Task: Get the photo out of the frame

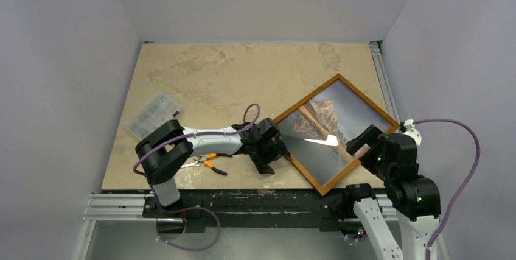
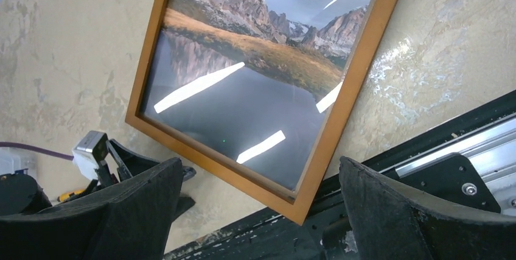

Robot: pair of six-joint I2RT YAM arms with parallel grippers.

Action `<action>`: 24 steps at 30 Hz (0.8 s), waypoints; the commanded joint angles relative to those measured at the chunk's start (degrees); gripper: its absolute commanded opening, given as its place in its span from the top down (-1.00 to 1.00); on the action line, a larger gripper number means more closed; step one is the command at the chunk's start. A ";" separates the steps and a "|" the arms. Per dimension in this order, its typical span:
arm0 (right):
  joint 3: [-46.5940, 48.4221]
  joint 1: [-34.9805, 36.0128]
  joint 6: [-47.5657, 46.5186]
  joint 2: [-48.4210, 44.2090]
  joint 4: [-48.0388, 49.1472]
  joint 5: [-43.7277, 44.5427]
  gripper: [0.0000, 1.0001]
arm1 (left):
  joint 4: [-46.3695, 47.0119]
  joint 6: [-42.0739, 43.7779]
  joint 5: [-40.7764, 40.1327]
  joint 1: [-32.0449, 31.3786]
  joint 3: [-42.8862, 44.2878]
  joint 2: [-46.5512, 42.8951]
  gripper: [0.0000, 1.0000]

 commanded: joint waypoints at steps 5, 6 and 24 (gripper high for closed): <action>2.15 0.01 -1.52 1.91 -1.38 -0.70 -0.97 | -0.87 -5.03 -5.60 -0.71 6.53 4.42 -0.70; 2.19 0.01 -1.52 2.16 -1.94 -0.68 -0.97 | -1.70 -5.31 -5.40 -0.68 7.47 5.08 -0.71; 5.85 0.03 0.65 -0.23 -6.10 0.88 -0.94 | -10.86 -10.86 -8.61 -0.91 12.71 11.42 -0.30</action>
